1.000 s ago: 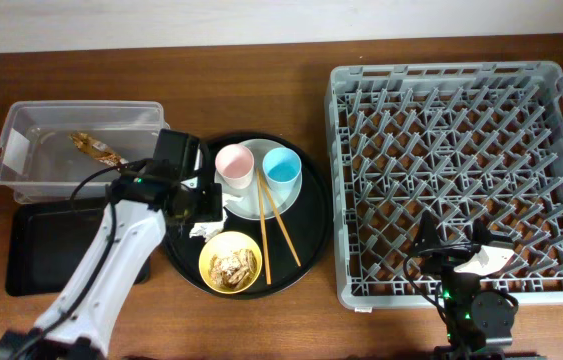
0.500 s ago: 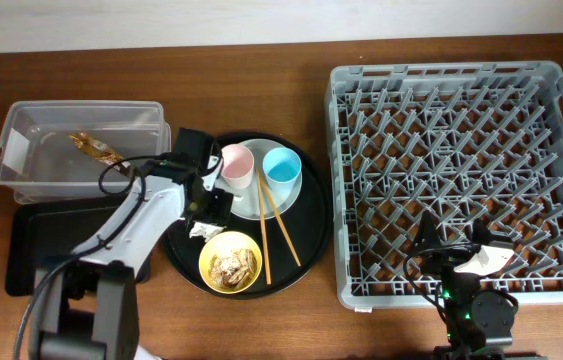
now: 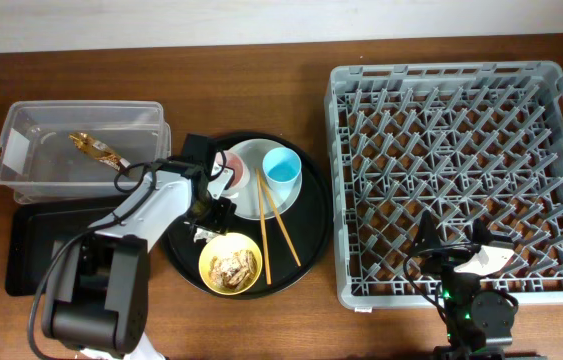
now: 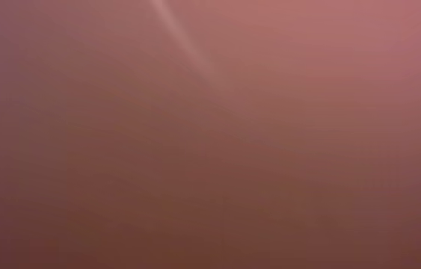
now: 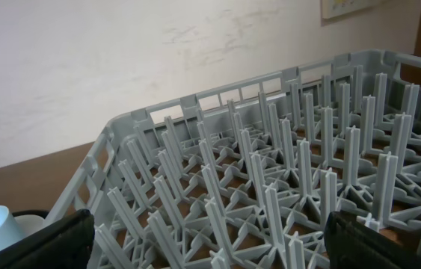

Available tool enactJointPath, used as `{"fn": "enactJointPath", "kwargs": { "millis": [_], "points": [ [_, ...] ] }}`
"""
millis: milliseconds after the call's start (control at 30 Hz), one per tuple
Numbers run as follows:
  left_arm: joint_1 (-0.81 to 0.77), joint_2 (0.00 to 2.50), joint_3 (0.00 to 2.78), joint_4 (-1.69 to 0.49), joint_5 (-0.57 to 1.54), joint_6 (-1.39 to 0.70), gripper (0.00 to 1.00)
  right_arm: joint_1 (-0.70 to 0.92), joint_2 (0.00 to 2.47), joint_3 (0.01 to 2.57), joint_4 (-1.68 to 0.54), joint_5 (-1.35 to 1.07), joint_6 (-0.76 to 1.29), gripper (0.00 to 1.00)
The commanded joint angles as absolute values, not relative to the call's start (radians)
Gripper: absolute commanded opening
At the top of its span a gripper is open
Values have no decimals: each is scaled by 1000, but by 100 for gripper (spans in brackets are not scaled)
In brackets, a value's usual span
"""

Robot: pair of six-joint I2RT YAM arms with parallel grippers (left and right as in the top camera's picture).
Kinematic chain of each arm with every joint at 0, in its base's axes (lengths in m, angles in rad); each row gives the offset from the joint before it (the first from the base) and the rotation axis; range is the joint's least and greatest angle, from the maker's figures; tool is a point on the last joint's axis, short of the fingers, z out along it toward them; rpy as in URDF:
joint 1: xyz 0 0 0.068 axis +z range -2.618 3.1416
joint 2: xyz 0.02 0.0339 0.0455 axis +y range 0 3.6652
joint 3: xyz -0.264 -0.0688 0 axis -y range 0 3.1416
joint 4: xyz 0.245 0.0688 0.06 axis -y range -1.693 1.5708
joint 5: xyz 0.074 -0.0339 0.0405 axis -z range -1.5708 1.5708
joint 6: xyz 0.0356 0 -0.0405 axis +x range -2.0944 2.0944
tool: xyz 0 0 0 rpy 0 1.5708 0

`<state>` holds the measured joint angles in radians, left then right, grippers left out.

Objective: Sort waste into correct bins and load items into the dishwasher rack
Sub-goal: 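Grasp the crumpled white tissue on the round tray with the left gripper, then carry the tissue left and release it into the clear bin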

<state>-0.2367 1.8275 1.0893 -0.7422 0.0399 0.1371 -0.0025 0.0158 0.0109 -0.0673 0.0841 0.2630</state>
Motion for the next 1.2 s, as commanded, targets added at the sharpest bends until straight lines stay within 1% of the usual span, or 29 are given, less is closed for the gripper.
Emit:
{"fn": "enactJointPath", "kwargs": {
  "millis": [0,67,100,233,400,567,667,733,800,1000,1067,1167],
  "points": [
    [-241,1845,1080,-744,57,149,40,-7,8,6,-74,86,270,98],
    [-241,1845,1083,-745,57,149,22,-7,8,6,-74,86,270,99],
    [-241,1843,1090,-748,57,149,9,-7,8,6,-74,86,270,98],
    [-241,1812,1138,-801,57,148,1,-7,8,6,-74,86,270,98],
    [-241,1712,1242,-910,56,148,0,-7,8,6,-74,86,270,98],
    [-241,1607,1272,-921,51,148,1,-7,8,6,-74,86,270,98],
    [-241,1557,1275,-910,-48,110,1,-7,8,6,-74,86,270,98],
    [-231,1534,1275,-883,-153,45,0,-7,8,6,-74,86,270,98],
    [-201,1527,1275,-823,-205,-3,0,-7,8,6,-74,86,270,98],
    [-81,1528,1274,-638,-212,-39,1,-7,8,6,-74,86,270,98],
    [-23,1535,1274,-581,-211,-43,3,-7,8,6,-74,86,270,98],
    [50,1556,1274,-530,-209,-43,4,-7,8,6,-74,86,270,98]
  ]
}}
